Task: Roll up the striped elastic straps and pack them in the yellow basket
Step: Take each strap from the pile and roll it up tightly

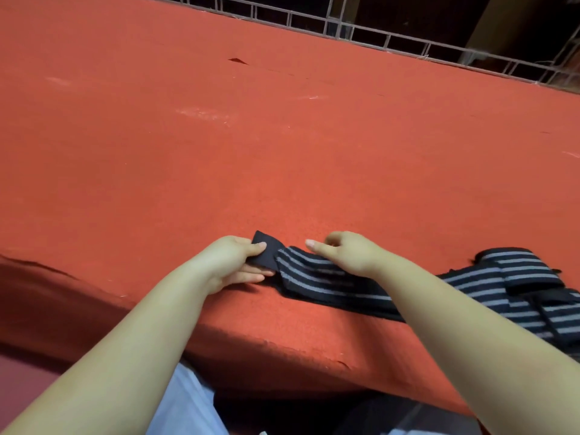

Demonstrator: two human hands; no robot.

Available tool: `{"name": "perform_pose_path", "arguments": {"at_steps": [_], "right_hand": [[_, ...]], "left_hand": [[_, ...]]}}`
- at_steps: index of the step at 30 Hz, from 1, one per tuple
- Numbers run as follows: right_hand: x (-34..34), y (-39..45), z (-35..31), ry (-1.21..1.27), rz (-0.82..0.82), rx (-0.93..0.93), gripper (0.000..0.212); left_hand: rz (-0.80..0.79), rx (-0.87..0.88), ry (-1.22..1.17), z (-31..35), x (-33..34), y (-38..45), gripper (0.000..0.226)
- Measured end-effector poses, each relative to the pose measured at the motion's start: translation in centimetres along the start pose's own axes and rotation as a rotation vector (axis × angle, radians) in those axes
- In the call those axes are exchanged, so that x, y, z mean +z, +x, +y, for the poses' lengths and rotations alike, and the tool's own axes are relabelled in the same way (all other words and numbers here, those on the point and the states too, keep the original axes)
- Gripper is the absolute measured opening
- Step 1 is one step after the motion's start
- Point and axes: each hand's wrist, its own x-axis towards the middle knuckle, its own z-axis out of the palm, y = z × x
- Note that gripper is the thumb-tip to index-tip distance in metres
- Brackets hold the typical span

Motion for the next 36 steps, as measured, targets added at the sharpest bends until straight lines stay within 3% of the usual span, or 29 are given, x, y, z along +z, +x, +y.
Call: {"name": "perform_pose_path", "arguments": {"at_steps": [3,8,13,18,30,36], "right_hand": [[2.2,0.9,-2.2,0.022,0.037,-0.056,0.049],[3.0,1.9,-2.0,0.05,0.031,-0.037,0.043],[2.5,2.4,-1.5,0.181,-0.02,-0.016,0.037],[2.9,2.7,-1.4,0.207,-0.043,0.004,0.036],[3.5,3.1,-1.2,0.208,-0.051,0.041,0.041],[4.0,2.9,-1.4,0.134,0.0,0.059,0.051]], "left_hand": [[0.025,0.011,0.011,0.3,-0.2,-0.1,0.02],[0.231,0.04,0.331,0.0,-0.8,0.7,0.014],[0.234,-0.009,0.329,-0.2,-1.0,1.3,0.021],[0.238,-0.015,0.34,-0.2,-1.5,1.4,0.013],[0.306,0.027,0.464,-0.8,-1.8,1.7,0.022],[0.452,0.093,0.88,-0.7,-0.8,1.5,0.024]]}}
